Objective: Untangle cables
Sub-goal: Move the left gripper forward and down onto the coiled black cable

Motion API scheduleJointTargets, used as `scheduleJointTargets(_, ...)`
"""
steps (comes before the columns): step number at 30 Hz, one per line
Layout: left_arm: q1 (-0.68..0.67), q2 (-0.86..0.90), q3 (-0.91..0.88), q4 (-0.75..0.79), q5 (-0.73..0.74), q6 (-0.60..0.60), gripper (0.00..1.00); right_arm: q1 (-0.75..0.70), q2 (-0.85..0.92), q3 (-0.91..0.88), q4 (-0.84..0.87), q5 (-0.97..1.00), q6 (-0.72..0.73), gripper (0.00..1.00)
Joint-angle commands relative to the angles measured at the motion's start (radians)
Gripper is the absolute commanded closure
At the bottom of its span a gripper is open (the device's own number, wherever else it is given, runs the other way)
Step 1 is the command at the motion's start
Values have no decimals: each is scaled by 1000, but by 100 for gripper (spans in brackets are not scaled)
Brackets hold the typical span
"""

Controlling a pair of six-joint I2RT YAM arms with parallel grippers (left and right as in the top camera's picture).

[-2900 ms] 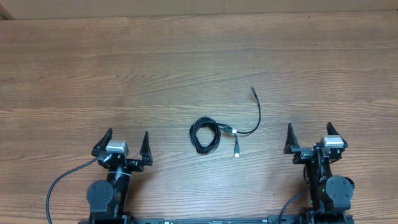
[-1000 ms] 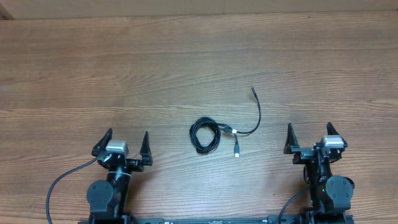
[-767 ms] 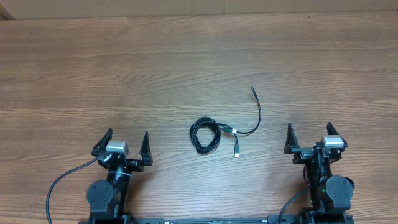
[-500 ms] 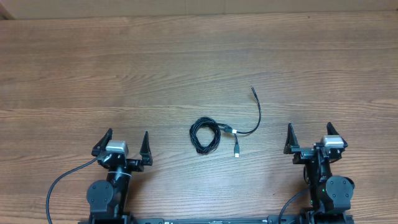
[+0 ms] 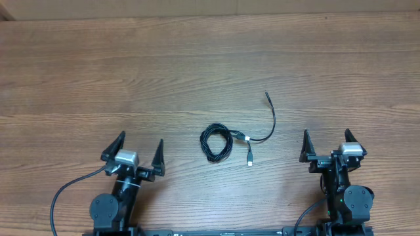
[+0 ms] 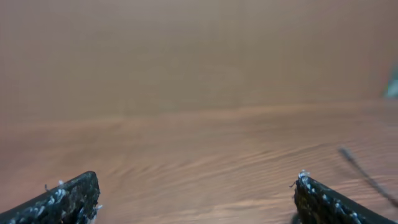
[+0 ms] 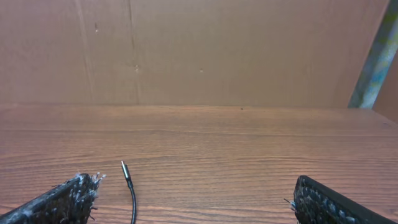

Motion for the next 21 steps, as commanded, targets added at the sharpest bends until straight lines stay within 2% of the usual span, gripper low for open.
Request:
scheduleJointTargets(1, -6, -4, -3, 23, 161, -7, 0, 1, -8, -11, 3, 2, -5, 0)
scheduleJointTargets(13, -6, -4, 58, 10, 118, -71, 0, 1, -8, -11, 3, 2, -5, 0)
scheduleJointTargets(21, -6, -4, 180, -231, 114, -69, 0, 1, -8, -11, 3, 2, -5, 0)
